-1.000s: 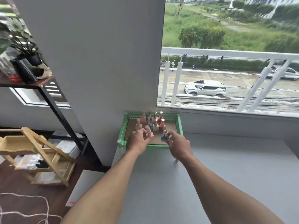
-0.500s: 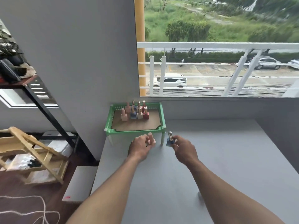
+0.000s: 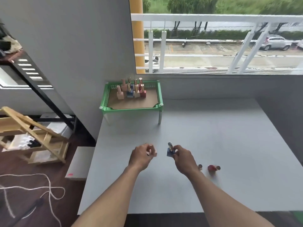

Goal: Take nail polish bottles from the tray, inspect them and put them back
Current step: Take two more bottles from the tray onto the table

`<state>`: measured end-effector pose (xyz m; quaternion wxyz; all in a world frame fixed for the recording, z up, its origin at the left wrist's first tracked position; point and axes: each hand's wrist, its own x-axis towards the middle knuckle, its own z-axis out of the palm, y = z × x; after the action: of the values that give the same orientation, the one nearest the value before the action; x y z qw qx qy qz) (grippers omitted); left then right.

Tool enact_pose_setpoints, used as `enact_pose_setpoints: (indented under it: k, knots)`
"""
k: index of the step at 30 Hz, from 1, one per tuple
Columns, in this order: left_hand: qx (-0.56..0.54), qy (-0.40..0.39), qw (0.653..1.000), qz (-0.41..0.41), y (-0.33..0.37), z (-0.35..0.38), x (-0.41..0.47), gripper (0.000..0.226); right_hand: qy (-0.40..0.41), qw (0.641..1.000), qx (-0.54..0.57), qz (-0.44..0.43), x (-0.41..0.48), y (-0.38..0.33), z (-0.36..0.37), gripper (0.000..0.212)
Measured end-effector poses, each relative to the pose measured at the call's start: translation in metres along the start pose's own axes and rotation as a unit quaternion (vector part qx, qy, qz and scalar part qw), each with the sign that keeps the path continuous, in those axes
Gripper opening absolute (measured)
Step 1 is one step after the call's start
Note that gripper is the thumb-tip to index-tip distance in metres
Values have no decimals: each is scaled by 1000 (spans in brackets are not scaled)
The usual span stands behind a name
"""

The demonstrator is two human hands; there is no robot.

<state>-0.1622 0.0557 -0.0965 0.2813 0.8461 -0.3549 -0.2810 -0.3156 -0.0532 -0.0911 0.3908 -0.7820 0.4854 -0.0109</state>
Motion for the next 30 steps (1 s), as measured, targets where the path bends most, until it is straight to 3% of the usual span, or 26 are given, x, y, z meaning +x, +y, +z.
enact_pose_setpoints:
  k: [10,30]
  knots:
    - [-20,-24,999,-27,-28,42,-28,20,-51,993,-100,21,-15,51,23,26]
    - [-67,-4,996,-63,-37,70,-32,24,-71,995,-72,14,-16,71,35,29]
